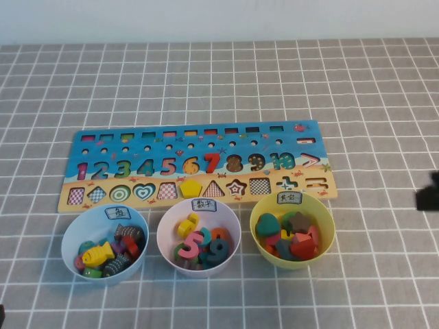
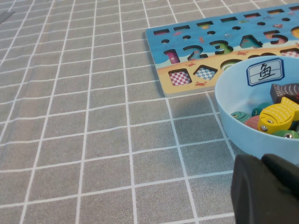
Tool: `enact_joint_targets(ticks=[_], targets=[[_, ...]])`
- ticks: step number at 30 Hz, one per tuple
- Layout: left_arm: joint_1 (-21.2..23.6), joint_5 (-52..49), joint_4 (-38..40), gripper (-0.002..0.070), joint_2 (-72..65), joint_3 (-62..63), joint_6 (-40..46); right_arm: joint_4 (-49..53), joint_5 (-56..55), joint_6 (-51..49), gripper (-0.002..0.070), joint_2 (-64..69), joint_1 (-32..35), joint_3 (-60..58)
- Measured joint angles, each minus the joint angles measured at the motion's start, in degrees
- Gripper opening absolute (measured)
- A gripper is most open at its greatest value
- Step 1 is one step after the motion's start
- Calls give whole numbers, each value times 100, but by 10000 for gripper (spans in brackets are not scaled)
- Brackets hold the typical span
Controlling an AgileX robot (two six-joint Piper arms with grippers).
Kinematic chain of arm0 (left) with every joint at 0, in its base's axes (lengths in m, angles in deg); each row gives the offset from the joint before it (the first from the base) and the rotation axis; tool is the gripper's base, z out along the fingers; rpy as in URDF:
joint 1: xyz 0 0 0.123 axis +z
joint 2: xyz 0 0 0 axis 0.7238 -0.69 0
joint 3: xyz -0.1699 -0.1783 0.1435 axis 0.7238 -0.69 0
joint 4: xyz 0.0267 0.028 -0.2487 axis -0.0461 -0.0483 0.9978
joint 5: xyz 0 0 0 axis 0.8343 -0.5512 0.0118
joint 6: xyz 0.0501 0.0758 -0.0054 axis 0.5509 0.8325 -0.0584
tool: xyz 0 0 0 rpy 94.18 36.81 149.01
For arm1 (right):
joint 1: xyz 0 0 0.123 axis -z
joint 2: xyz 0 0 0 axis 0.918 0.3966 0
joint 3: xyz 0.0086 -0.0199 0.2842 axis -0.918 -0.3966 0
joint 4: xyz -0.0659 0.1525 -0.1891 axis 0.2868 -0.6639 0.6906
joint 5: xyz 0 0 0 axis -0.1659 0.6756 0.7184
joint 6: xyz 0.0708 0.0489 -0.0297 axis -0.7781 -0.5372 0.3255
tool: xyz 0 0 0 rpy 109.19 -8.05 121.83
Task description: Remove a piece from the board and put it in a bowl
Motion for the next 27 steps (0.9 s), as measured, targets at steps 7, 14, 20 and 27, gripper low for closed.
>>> enact_joint_targets(ticks=[7,14,20,27], targets=[[0,0,0,-1,0,0,0,881,588,146,-17,2054,-1195,1938],[0,0,0,-1,0,0,0,1006,1318,893,-17,3697,-1809,3951],[0,0,0,-1,0,0,0,1064,1413,1734,-17,4656,-2138,5231],[0,0,0,-1,0,0,0,1015,1437,3898,-17,5448,-2291,5984]])
